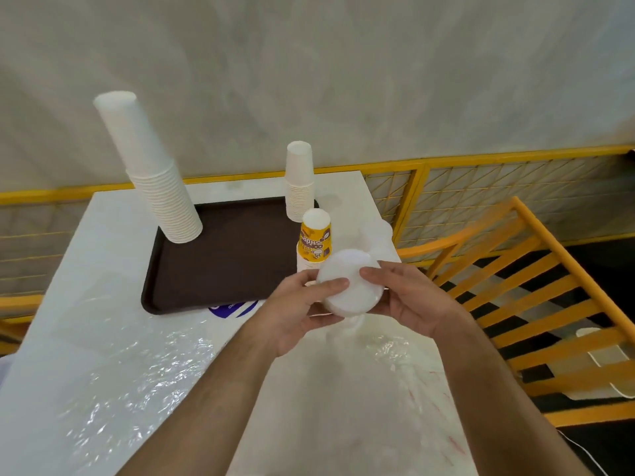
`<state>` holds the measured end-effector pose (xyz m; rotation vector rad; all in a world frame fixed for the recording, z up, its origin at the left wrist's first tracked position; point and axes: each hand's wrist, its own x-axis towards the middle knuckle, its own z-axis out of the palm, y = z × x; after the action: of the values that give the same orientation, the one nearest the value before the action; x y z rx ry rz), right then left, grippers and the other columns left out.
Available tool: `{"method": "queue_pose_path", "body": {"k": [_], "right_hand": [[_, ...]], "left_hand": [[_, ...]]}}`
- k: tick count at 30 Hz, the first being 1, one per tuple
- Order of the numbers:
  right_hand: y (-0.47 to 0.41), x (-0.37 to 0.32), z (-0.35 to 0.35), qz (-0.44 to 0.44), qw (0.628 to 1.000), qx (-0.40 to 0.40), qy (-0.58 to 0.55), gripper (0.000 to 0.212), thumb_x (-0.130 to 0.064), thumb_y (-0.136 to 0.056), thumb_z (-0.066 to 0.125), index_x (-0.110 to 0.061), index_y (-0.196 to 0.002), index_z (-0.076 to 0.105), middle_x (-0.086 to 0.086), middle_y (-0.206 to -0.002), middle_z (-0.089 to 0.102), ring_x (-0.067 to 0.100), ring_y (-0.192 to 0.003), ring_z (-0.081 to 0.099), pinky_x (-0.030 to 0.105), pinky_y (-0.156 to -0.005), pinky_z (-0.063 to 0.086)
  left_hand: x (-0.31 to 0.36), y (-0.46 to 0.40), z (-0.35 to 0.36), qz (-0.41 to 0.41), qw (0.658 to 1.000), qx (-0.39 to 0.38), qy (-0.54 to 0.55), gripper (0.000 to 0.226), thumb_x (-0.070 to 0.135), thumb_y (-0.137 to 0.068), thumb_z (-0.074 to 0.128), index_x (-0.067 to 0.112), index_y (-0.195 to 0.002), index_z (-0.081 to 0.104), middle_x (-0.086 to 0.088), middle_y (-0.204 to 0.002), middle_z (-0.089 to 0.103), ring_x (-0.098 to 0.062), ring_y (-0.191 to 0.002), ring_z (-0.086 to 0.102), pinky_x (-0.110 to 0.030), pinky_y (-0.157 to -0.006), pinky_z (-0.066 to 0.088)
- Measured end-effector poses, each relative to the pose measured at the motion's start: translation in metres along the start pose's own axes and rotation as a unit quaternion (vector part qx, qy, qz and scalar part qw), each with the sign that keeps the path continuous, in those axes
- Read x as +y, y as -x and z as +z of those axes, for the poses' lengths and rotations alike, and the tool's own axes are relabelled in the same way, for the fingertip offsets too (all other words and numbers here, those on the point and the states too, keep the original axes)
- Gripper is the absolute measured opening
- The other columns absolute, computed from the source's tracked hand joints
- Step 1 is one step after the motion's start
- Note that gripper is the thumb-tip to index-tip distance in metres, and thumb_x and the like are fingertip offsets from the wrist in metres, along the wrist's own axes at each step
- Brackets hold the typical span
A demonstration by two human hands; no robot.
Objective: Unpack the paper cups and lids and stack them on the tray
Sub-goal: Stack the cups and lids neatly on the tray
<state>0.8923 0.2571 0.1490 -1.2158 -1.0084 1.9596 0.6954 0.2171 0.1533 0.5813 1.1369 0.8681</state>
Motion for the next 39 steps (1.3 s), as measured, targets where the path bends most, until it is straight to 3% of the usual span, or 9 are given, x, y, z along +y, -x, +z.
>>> {"method": "queue_pose_path", "body": {"k": [7, 13, 18, 23, 25, 28, 32, 36, 39], "right_hand": [[-0.041, 0.009, 0.084, 0.026, 0.998, -0.04, 0.052, 0.05, -0.028, -0.08, 0.072, -0.009, -0.125, 0.066, 0.013, -0.12, 0.072, 0.031, -0.112, 0.069, 0.046, -0.095, 0.057], [-0.099, 0.028, 0.157, 0.071, 0.994, -0.046, 0.068, 0.031, -0.018, -0.092, 0.07, -0.01, -0.122, 0.066, 0.012, -0.116, 0.073, 0.028, -0.11, 0.07, 0.044, -0.094, 0.057], [-0.162, 0.053, 0.217, 0.129, 0.988, -0.039, 0.074, 0.026, -0.017, -0.095, 0.068, -0.011, -0.12, 0.065, 0.009, -0.114, 0.074, 0.021, -0.105, 0.07, 0.035, -0.086, 0.06], [-0.212, 0.08, 0.258, 0.157, 0.984, -0.016, 0.077, 0.02, -0.015, -0.097, 0.065, -0.01, -0.116, 0.064, 0.007, -0.114, 0.07, 0.019, -0.104, 0.066, 0.039, -0.099, 0.052], [-0.227, 0.09, 0.266, 0.15, 0.982, 0.002, 0.115, 0.027, -0.016, -0.096, 0.067, -0.01, -0.122, 0.062, 0.005, -0.116, 0.068, 0.018, -0.107, 0.065, 0.036, -0.097, 0.052], [-0.243, 0.097, 0.272, 0.144, 0.978, 0.022, 0.152, 0.034, -0.019, -0.097, 0.066, -0.007, -0.128, 0.06, 0.006, -0.121, 0.066, 0.017, -0.111, 0.063, 0.03, -0.092, 0.053], [-0.254, 0.098, 0.271, 0.15, 0.972, 0.02, 0.18, 0.03, -0.019, -0.097, 0.065, -0.005, -0.124, 0.063, 0.005, -0.12, 0.068, 0.013, -0.107, 0.065, 0.026, -0.091, 0.055], [-0.258, 0.099, 0.269, 0.149, 0.954, 0.027, 0.258, 0.031, -0.022, -0.096, 0.066, -0.005, -0.122, 0.066, 0.009, -0.121, 0.069, 0.012, -0.105, 0.065, 0.022, -0.084, 0.057], [-0.261, 0.098, 0.268, 0.153, 0.936, 0.027, 0.315, 0.033, -0.023, -0.095, 0.066, 0.002, -0.117, 0.068, 0.014, -0.099, 0.064, 0.015, -0.085, 0.058, 0.026, -0.084, 0.055]], "left_hand": [[0.014, 0.024, -0.091, 0.038, 0.997, 0.067, 0.011, 0.033, 0.007, -0.082, 0.076, 0.004, -0.114, 0.067, -0.018, -0.11, 0.073, -0.03, -0.092, 0.073, -0.041, -0.08, 0.061], [0.025, 0.023, -0.18, 0.02, 0.992, 0.126, 0.016, 0.036, 0.012, -0.081, 0.077, 0.008, -0.115, 0.066, -0.016, -0.11, 0.073, -0.034, -0.1, 0.071, -0.045, -0.087, 0.059], [0.032, 0.003, -0.255, 0.012, 0.983, 0.182, -0.023, 0.032, 0.012, -0.087, 0.073, 0.003, -0.116, 0.065, -0.016, -0.109, 0.073, -0.03, -0.1, 0.071, -0.033, -0.075, 0.061], [0.03, -0.035, -0.319, -0.016, 0.964, 0.241, -0.111, 0.031, 0.019, -0.081, 0.079, 0.003, -0.105, 0.068, -0.015, -0.115, 0.069, -0.029, -0.107, 0.066, -0.044, -0.094, 0.056], [0.028, -0.045, -0.333, -0.031, 0.955, 0.256, -0.149, 0.046, 0.026, -0.074, 0.082, 0.001, -0.11, 0.068, -0.014, -0.115, 0.069, -0.029, -0.106, 0.066, -0.045, -0.096, 0.055], [0.027, -0.056, -0.344, -0.015, 0.929, 0.273, -0.248, 0.042, 0.036, -0.08, 0.077, 0.004, -0.107, 0.072, -0.01, -0.106, 0.07, -0.026, -0.1, 0.065, -0.034, -0.086, 0.054], [0.033, -0.062, -0.343, -0.009, 0.858, 0.276, -0.433, 0.044, 0.042, -0.088, 0.065, -0.002, -0.094, 0.068, -0.011, -0.088, 0.061, -0.03, -0.089, 0.061, -0.029, -0.07, 0.042], [0.03, -0.064, -0.347, -0.039, 0.851, 0.245, -0.463, 0.039, 0.044, -0.087, 0.064, 0.005, -0.084, 0.062, -0.017, -0.098, 0.067, -0.03, -0.09, 0.062, -0.029, -0.067, 0.039], [0.029, -0.064, -0.352, -0.037, 0.85, 0.232, -0.472, 0.041, 0.048, -0.085, 0.063, 0.007, -0.083, 0.06, -0.015, -0.098, 0.066, -0.03, -0.089, 0.062, -0.03, -0.067, 0.04]]}}
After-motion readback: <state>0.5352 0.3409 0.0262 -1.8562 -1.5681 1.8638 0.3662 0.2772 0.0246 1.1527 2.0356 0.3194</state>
